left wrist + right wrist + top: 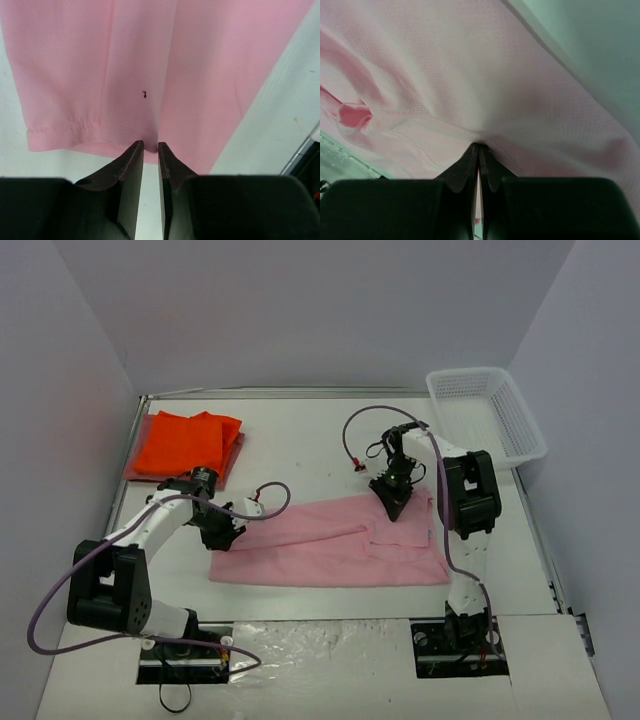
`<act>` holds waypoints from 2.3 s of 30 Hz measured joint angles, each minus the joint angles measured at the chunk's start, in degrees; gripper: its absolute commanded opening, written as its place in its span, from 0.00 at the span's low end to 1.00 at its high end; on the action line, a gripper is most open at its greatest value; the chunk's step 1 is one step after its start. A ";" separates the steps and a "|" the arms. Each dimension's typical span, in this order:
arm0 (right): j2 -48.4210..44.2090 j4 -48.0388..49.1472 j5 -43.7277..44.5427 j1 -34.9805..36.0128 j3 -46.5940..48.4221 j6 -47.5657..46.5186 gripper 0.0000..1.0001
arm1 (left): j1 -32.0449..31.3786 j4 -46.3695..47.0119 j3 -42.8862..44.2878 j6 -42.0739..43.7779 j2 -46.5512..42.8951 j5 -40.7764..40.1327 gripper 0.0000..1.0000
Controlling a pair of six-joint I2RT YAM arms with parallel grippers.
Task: Fold and stack the t-shirts
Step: Rotate the tshirt 90 degrees
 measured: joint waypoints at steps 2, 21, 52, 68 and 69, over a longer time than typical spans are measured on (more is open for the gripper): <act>4.81 -2.82 0.57 -0.13 7.78 0.28 0.00 | 0.00 -1.25 -0.81 -0.17 -1.70 0.00 0.19; 27.36 -20.50 0.61 -0.50 48.17 0.04 0.00 | 0.00 -2.43 -0.02 -5.99 -1.20 0.35 0.14; 19.12 46.36 32.57 17.25 33.59 1.53 0.00 | 5.64 0.76 1.22 -15.26 -18.49 0.02 0.25; -0.57 36.65 18.82 32.74 17.38 6.32 0.00 | 6.49 2.21 1.22 -16.55 -21.94 -0.22 0.27; 0.46 35.78 18.27 33.24 17.38 6.38 0.00 | 6.64 2.38 1.22 -16.68 -22.12 -0.39 0.27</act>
